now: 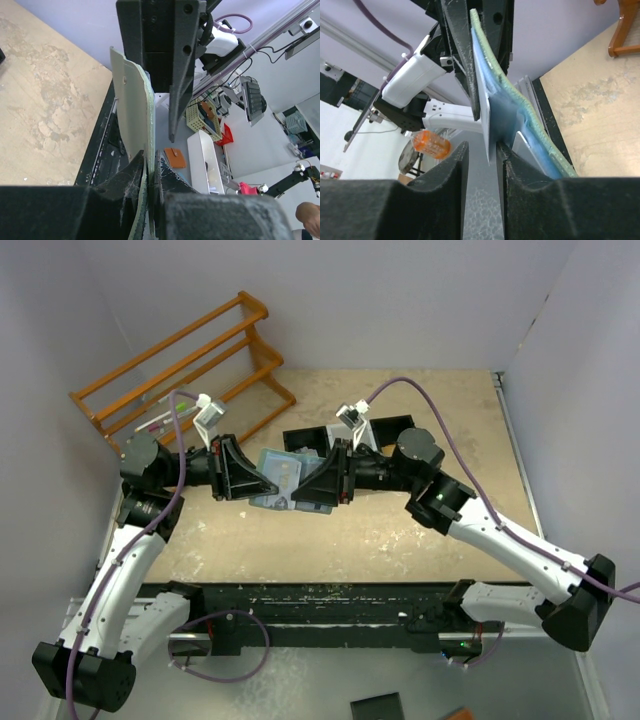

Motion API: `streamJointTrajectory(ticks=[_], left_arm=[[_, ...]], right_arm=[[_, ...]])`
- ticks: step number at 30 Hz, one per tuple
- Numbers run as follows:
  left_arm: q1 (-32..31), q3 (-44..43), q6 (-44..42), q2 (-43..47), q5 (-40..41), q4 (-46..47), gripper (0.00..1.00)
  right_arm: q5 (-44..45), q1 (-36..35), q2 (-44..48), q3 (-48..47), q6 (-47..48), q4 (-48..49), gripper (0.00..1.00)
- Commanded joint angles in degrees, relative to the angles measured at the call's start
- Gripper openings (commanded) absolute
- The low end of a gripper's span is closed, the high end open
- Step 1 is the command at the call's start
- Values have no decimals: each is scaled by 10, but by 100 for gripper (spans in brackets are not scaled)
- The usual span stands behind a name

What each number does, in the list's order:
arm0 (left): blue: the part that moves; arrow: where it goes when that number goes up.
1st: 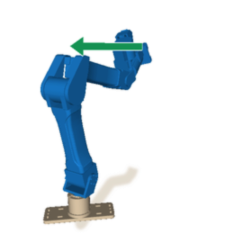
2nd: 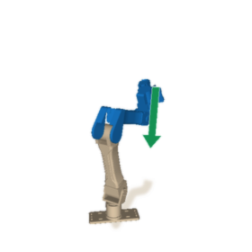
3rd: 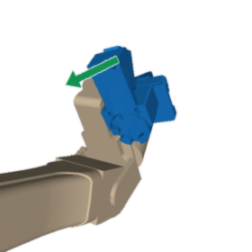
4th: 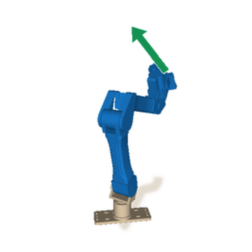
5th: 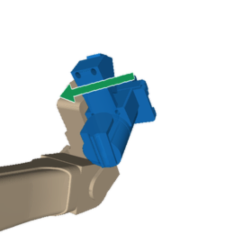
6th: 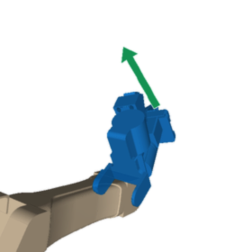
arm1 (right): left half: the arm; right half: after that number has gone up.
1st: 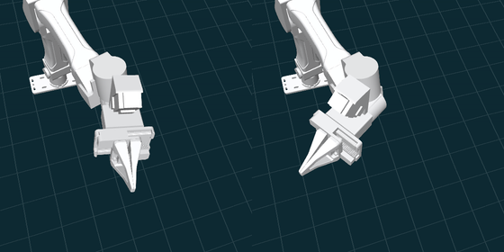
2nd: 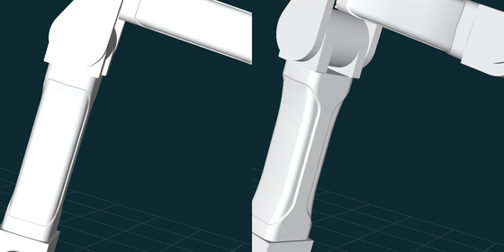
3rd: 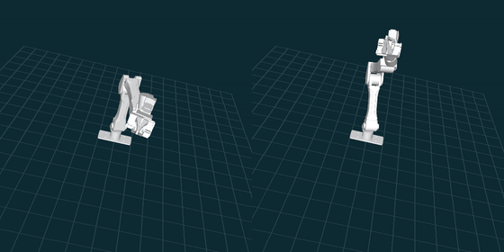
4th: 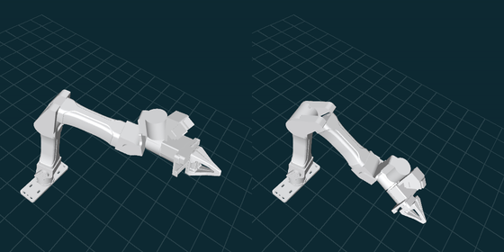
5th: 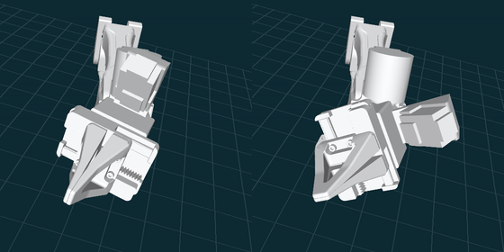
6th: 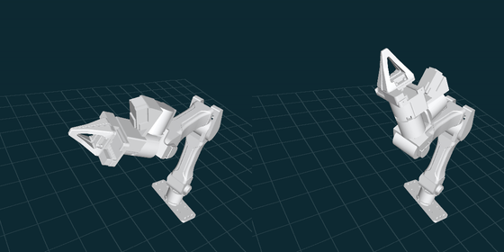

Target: Take the credit cards out of the card holder

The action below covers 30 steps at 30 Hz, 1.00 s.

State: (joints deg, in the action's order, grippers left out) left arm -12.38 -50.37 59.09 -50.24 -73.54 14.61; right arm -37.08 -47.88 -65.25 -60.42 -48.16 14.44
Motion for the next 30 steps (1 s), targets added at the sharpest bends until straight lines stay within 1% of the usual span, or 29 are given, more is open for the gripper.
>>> streamJointTrajectory(ticks=[1,7,10,17,22,25,30], left_arm=[[3,-28,7,8,-4,31,0],[4,-26,4,11,-4,24,0],[3,-27,6,11,-3,24,0],[3,-28,13,12,0,27,0],[3,-29,23,12,0,35,0],[3,-28,26,12,1,38,0],[3,-30,30,12,1,42,0]], right_arm=[[-10,1,-8,-22,-21,76,28],[-19,1,-2,-21,-28,73,7],[-23,1,3,-9,-39,90,0],[-23,1,23,9,-44,98,0],[-2,3,46,22,-38,85,0],[0,6,51,41,-41,85,0],[0,9,53,47,-42,83,0]])
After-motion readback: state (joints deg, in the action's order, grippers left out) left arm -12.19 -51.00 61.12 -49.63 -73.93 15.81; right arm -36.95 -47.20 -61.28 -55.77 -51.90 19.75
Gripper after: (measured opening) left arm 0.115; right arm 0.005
